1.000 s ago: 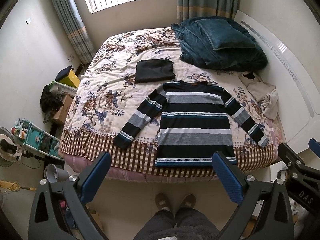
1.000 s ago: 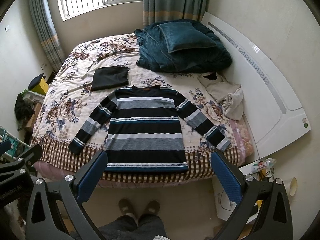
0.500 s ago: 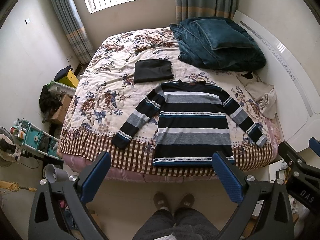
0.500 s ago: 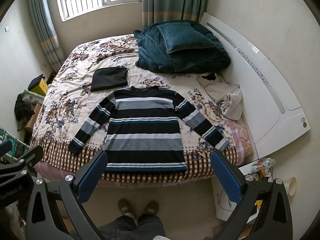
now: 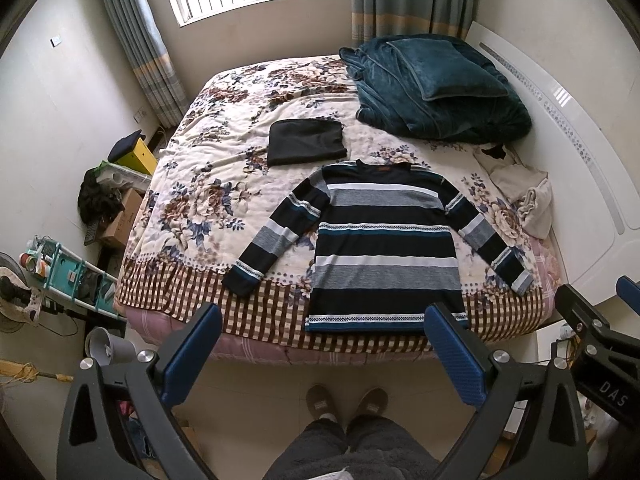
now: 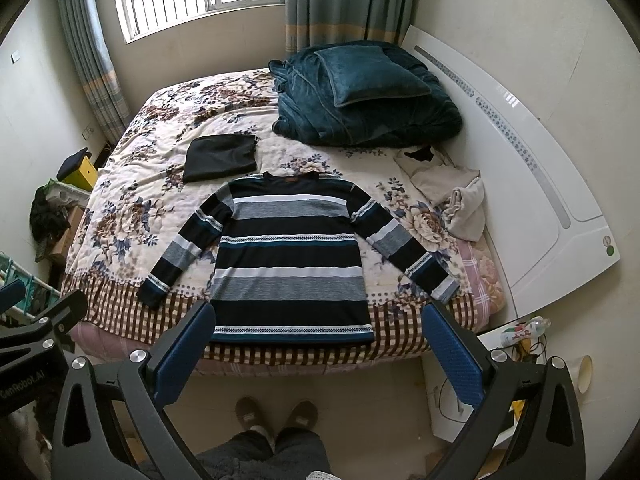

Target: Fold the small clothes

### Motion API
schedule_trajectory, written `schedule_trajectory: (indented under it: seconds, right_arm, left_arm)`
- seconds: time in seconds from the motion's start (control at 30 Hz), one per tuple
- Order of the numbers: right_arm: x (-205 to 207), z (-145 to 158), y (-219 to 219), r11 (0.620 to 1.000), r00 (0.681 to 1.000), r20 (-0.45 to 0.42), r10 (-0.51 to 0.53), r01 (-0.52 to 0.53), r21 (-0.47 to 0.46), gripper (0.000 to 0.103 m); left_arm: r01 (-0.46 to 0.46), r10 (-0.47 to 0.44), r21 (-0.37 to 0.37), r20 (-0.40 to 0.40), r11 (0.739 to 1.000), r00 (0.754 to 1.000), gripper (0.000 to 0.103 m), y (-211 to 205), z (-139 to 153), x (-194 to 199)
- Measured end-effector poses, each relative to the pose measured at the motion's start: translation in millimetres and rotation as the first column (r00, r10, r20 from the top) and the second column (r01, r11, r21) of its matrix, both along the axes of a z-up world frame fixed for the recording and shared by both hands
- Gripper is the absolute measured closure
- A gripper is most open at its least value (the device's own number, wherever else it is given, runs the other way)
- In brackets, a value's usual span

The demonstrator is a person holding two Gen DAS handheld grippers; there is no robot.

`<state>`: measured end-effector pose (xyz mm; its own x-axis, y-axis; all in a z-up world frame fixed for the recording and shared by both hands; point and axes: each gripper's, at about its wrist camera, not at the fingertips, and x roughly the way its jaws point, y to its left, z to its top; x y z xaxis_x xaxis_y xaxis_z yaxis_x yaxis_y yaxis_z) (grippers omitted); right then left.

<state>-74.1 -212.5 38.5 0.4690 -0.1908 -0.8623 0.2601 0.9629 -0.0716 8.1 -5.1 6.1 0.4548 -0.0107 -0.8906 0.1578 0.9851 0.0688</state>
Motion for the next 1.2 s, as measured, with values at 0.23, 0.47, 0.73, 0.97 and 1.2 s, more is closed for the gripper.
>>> schedule_trajectory:
  seconds: [0.23,0.47,0.73,0.97,1.2]
  right_arm:
    - [0.1,1.1,-0.4,1.0,1.0,0.001,-0.001,0.001,0.0,0.0]
    - [0.1,0.2,0.2,1.0,1.0,0.0,0.0,0.0,0.002,0.0]
    - [3.6,-5.1,-12.6,0.997,0.997,0.008,-0.073,0.073,0.038,0.0]
    - [30.0,-78.5,-61.0,0.948,0.949,0.005,-0.314,0.313,0.05,0.0]
    - [58.8,-179.2,-154.3,0.851,0.851,-0.067,-0.52,0.523,0.038,0.0]
  left_arm:
    - [0.001,-0.001,0.0,0.012,1.0,1.0,0.0,-25.3,13.8,12.2]
    - [0.002,-0.001,-0.003,0.012,1.0,1.0,0.0,-22.9,12.6,9.4]
    - [-0.006,0.004,0.026,0.086,1.0,0.996,0.0,-14.4,-3.2,29.5]
    - [0.057,-0.066,0.066,0.147,0.996,0.987,0.0,-34.8,-56.9,80.0]
    - [0.113,-0.115,0.077,0.024,0.991,0.993,0.0,-113.1,-153.8,141.3]
